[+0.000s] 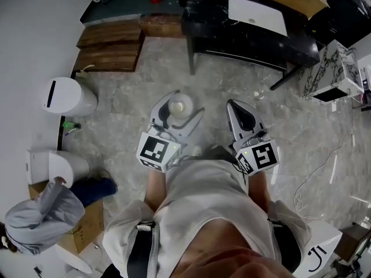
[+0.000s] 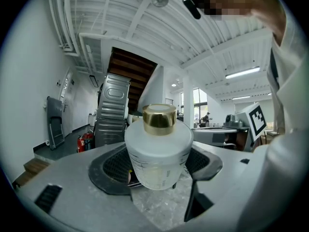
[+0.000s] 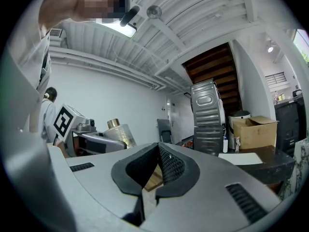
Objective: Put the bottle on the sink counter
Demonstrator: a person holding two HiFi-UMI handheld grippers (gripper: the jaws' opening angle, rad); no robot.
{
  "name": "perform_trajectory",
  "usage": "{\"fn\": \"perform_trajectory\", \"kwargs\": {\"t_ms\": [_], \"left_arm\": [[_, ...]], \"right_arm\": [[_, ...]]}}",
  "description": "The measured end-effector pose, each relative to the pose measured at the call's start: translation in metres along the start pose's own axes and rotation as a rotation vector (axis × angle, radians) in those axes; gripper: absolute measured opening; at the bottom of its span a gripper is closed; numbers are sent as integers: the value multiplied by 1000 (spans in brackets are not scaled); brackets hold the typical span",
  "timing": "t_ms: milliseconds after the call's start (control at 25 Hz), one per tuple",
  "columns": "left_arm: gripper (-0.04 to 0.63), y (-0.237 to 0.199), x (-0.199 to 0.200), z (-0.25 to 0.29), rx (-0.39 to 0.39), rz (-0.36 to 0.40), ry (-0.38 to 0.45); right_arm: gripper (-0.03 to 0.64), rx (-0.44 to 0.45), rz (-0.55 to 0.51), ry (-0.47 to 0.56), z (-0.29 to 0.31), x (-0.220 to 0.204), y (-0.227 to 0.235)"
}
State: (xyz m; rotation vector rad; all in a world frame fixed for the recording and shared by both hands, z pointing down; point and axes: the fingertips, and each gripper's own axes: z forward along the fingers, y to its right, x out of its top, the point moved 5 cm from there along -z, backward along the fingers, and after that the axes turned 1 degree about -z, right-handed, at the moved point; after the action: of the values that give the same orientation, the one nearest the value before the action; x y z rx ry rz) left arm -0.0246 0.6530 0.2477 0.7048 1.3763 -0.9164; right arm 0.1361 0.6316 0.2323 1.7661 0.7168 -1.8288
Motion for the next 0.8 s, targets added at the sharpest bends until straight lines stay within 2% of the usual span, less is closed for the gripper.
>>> {"fn": "perform_trajectory", "kwargs": {"t_ms": [280, 800], "left_arm": [[328, -16, 5, 38, -5, -2, -5], [328, -46, 17, 133, 37, 9, -15]], "right_arm": [[-3, -6, 15, -5, 26, -9, 34], [-3, 39, 22, 16, 85, -7, 127]]}}
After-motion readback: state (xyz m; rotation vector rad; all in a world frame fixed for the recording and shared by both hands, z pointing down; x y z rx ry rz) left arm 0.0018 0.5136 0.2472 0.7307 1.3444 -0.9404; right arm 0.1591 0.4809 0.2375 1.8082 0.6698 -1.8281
